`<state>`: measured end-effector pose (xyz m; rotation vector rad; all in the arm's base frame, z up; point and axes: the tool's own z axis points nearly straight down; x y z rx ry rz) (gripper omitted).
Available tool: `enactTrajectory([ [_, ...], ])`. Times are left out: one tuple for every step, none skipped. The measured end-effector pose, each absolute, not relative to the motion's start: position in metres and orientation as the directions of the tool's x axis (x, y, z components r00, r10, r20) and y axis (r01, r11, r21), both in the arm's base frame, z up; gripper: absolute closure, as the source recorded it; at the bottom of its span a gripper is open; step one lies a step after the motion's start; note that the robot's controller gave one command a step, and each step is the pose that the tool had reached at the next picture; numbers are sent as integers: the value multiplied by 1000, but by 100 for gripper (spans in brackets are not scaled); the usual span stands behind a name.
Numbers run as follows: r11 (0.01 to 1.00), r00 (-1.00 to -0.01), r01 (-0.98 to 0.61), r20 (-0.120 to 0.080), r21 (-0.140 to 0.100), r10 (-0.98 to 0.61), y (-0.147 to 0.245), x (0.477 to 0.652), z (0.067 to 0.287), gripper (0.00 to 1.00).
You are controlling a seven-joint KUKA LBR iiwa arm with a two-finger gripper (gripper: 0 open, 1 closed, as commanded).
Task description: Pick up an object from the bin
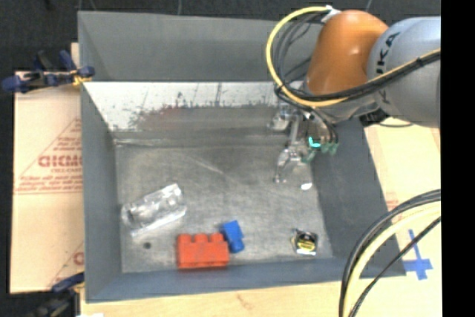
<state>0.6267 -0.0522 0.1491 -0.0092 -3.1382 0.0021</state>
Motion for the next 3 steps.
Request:
enactTrajectory([
  [999, -999, -54, 0, 1, -54, -1, 644, 97, 0],
  [998, -998, 70, 0, 4, 70, 81, 580, 120, 0],
  [987, -987, -163, 0, 0, -163, 101, 524, 122, 0],
])
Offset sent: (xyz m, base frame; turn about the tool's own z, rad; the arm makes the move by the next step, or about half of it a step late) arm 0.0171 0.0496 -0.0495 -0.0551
